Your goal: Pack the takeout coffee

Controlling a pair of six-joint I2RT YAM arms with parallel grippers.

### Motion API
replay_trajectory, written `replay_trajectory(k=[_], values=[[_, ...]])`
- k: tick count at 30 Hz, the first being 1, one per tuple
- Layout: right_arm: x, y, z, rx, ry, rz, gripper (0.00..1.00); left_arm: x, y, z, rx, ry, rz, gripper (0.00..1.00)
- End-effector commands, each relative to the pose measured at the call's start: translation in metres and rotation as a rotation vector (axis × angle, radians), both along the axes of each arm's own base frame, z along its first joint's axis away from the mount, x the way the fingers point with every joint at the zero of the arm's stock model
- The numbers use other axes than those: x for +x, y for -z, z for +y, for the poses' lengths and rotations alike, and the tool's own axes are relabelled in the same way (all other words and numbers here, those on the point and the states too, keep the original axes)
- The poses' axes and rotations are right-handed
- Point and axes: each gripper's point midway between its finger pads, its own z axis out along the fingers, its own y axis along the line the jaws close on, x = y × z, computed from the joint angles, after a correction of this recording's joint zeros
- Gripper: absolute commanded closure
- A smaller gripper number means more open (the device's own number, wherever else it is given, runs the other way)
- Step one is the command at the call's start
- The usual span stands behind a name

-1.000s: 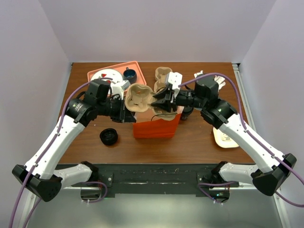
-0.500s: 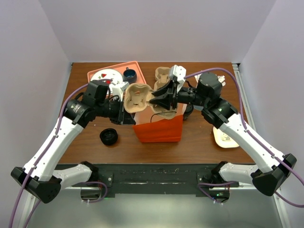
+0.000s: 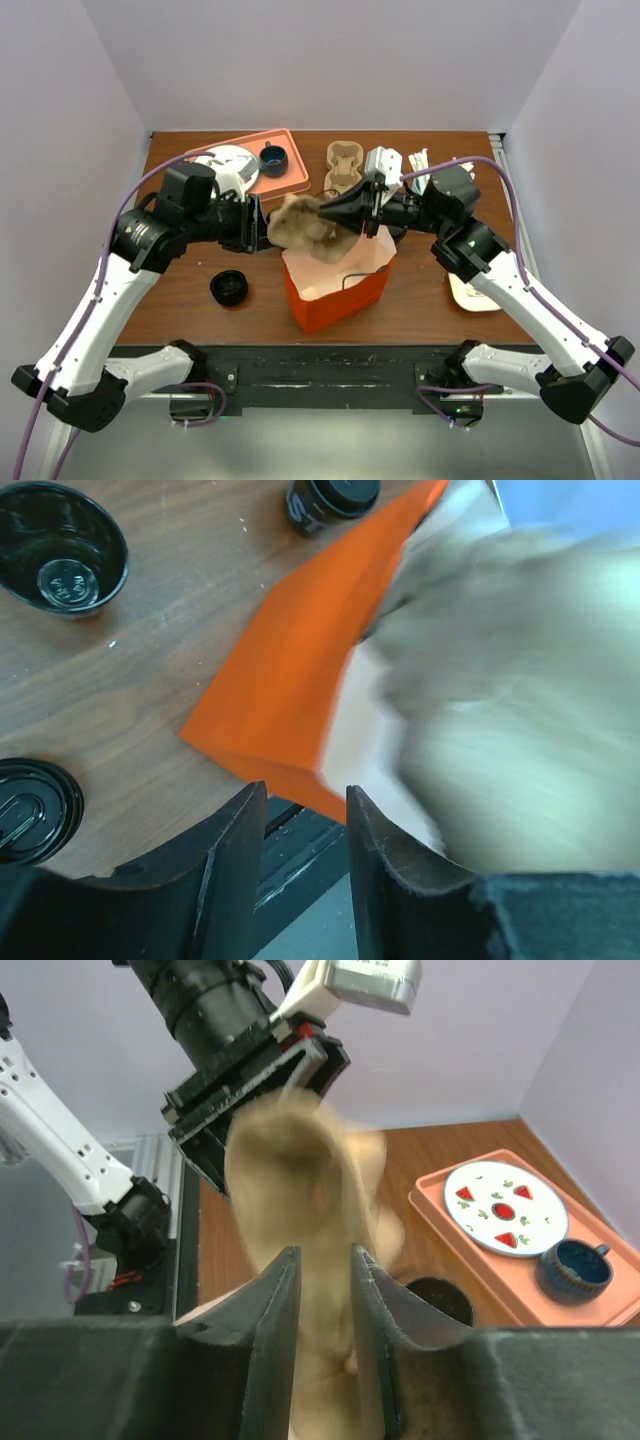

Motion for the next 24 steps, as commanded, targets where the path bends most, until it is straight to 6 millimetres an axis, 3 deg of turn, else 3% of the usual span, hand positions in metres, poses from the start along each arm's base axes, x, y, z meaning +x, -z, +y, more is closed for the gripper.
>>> replay_trajectory(k=[1, 10, 17, 20, 21, 24], values=[[-0.006, -0.016, -0.001, 0.038, -0.006, -0.061, 0.92, 0.004, -0.026, 0.009, -0.061, -0.121, -0.067, 0.56], [0.003, -0.013, -0.001, 0.002, 0.016, -0.087, 0.92, 0.0, -0.037, 0.027, -0.1, -0.263, -0.089, 0.54], [0.005, -0.018, -0.029, -0.044, 0.16, -0.071, 0.83, -0.009, -0.021, 0.009, -0.12, -0.173, 0.018, 0.47], [0.0, -0.004, -0.044, -0.093, 0.207, -0.057, 0.82, -0.009, -0.015, 0.004, -0.155, -0.191, 0.054, 0.47], [-0.001, 0.012, -0.048, -0.133, 0.213, -0.032, 0.82, -0.009, -0.015, 0.004, -0.168, -0.193, 0.054, 0.47], [-0.008, 0.037, -0.057, -0.204, 0.217, -0.002, 0.82, -0.009, -0.003, -0.003, -0.177, -0.192, 0.095, 0.46]])
